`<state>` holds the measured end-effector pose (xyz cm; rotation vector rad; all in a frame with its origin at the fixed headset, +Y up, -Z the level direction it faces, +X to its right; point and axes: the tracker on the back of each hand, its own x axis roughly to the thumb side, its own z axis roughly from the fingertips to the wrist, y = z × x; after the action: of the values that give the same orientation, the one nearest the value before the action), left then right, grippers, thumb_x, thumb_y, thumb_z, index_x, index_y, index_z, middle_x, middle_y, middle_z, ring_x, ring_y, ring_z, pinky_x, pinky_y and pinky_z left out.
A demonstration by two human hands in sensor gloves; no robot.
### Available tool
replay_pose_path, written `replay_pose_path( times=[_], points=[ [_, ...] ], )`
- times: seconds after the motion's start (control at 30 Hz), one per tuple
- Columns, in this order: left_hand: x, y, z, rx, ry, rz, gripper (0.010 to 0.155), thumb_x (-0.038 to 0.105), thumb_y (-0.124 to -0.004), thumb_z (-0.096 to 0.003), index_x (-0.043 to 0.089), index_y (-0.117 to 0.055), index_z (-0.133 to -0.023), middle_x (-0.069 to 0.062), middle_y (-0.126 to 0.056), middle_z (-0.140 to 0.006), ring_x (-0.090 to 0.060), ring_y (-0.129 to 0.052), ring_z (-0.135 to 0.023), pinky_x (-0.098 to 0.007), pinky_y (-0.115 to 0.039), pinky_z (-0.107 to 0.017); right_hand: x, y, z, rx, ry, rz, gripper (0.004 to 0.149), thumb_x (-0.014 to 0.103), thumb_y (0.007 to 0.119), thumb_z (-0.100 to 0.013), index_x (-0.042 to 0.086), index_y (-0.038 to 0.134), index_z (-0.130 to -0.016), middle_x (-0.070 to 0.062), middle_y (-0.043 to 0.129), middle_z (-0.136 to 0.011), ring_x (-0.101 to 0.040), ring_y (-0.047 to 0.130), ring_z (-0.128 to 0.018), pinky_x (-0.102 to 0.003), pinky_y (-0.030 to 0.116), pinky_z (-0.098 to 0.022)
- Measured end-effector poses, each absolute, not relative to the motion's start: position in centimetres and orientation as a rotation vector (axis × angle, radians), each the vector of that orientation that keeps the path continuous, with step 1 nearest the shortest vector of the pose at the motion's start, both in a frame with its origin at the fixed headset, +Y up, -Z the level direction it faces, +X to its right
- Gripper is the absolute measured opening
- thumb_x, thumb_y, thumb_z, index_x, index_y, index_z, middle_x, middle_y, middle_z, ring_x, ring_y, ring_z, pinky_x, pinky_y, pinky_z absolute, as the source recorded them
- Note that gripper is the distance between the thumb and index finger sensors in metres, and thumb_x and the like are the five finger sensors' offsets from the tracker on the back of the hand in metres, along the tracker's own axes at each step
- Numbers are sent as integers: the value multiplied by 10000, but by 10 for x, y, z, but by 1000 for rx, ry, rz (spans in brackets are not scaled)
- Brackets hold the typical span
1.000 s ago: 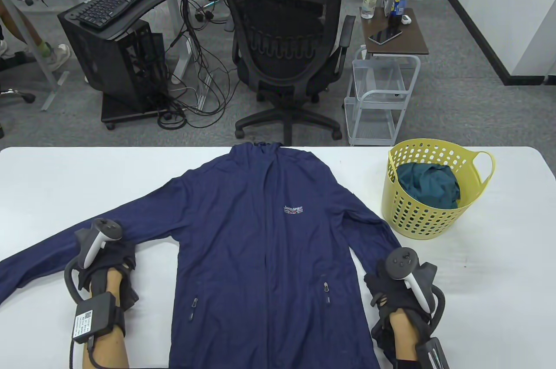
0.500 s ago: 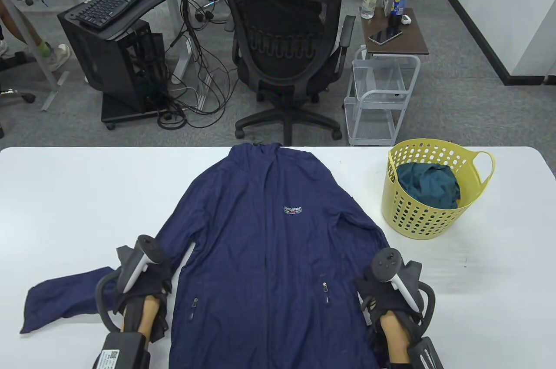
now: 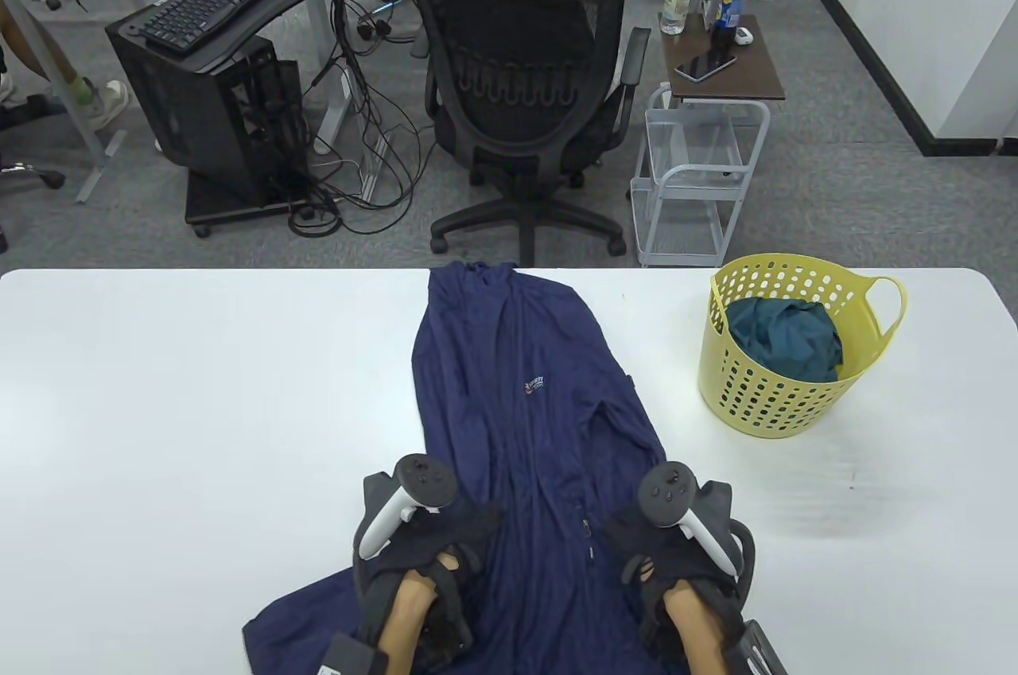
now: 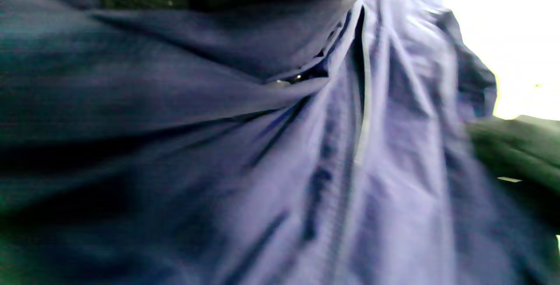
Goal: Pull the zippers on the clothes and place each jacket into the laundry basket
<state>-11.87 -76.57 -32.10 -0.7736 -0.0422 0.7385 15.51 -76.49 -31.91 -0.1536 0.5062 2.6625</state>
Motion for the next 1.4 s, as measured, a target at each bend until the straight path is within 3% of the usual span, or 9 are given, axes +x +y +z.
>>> replay_pose_path(
  times=[0.17, 0.37, 0.53, 0.7, 0.8, 1.03, 1.2, 1.33, 1.4],
  points=[
    [-97, -781, -305, -869, -117, 1049, 909, 693, -367, -368, 120, -247, -1063, -211, -730, -1044, -405, -919, -813, -544, -785, -536, 132, -765, -313, -107, 542, 2648, 606, 566, 694, -471, 167, 860, -897, -105, 951, -818, -258, 1060, -517, -418, 883, -386],
    [-90, -793, -294, -988, -207, 1263, 916, 703, -312, -353, 133, -55, -1023, -292, -530, -1078, -456, -795, -891, -555, -754, -591, 96, -763, -300, 36, 571, 2714, 774, 662, 683, -437, 89, 766, -950, -149, 913, -854, -263, 1054, -542, -404, 887, -395],
    [-98, -798, -288, -980, -158, 1399, 915, 695, -319, -345, 137, -68, -1025, -330, -509, -1060, -486, -775, -878, -576, -754, -585, 90, -765, -299, 21, 510, 2716, 676, 578, 749, -437, 119, 783, -932, -114, 929, -829, -239, 1061, -519, -386, 891, -384],
    [-96, -790, -285, -961, -188, 1369, 912, 695, -319, -343, 145, -75, -1028, -378, -487, -1029, -492, -769, -879, -578, -753, -584, 87, -766, -302, 47, 413, 2754, 509, 434, 859, -430, 179, 850, -871, -55, 986, -743, -184, 1086, -439, -354, 907, -345],
    [-96, -780, -283, -888, -218, 1346, 905, 698, -329, -348, 159, -82, -1033, -372, -487, -1028, -471, -774, -891, -569, -752, -591, 98, -765, -307, 22, 325, 2678, 428, 413, 850, -435, 278, 886, -839, 11, 1008, -700, -134, 1088, -401, -322, 911, -342],
    [-97, -742, -275, -623, -432, 1361, 847, 702, -370, -378, 283, -135, -1074, -177, -470, -1157, -350, -693, -1010, -538, -665, -674, 158, -758, -317, -110, 69, 2040, 401, 396, 848, -435, 334, 893, -829, 54, 1009, -698, -125, 1082, -421, -319, 904, -371],
    [-86, -736, -269, -686, -577, 1349, 833, 697, -404, -386, 298, -202, -1088, -169, -541, -1147, -340, -745, -980, -560, -670, -656, 189, -750, -319, -89, -122, 1794, 398, 396, 834, -445, 376, 873, -840, 91, 989, -744, -123, 1067, -496, -334, 887, -431],
    [-89, -740, -269, -827, -462, 1197, 821, 686, -465, -420, 269, -259, -1096, -204, -575, -1126, -407, -775, -941, -599, -700, -600, 203, -738, -317, 1, -207, 1687, 397, 396, 828, -453, 387, 862, -848, 103, 975, -764, -126, 1053, -531, -347, 868, -469],
    [-101, -735, -270, -798, -363, 1112, 819, 684, -490, -436, 231, -340, -1102, -206, -614, -1107, -418, -805, -916, -602, -703, -589, 204, -730, -314, 66, -228, 1622, 398, 388, 827, -456, 381, 858, -853, 100, 970, -773, -133, 1046, -544, -359, 857, -482]
  ],
)
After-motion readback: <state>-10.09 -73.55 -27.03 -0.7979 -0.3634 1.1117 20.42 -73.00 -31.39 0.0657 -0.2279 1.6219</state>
